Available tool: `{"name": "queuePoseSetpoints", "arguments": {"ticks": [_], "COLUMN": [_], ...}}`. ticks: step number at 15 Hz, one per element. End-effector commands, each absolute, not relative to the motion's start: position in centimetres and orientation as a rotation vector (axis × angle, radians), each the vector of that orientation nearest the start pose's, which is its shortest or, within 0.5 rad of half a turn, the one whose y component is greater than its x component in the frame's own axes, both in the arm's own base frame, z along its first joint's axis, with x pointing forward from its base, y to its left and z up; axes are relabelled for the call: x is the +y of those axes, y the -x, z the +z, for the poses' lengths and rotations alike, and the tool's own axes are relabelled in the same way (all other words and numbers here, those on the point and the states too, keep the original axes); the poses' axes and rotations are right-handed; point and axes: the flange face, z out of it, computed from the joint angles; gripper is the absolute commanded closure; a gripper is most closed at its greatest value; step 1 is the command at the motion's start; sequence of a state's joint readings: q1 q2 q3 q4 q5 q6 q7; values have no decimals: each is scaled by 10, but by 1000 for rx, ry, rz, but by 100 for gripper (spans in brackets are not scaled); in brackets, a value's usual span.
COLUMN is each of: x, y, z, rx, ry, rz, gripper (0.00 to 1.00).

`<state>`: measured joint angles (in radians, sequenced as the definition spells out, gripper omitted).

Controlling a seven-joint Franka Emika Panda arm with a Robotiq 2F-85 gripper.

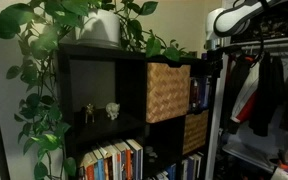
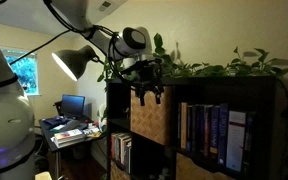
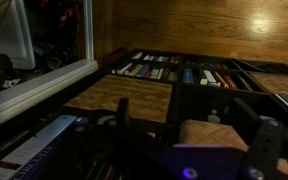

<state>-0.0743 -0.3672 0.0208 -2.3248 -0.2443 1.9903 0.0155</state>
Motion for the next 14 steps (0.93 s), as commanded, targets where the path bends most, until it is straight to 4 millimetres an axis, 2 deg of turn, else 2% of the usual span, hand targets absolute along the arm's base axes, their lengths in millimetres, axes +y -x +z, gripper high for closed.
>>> {"name": "queuePoseSetpoints", "arguments": {"ticks": [1,6,8,11,14], "x": [-38,-38,-32,-12,18], "y": [-441,-441,-441,-442,-445], "z": [487,487,488,493,498], "rx": [-44,-44,-62,-114,-237], "ry": [3373,3373,3364,3351,3329], "rz": [-45,-45,-53,-105,-125], "gripper": [0,0,0,0,0]}}
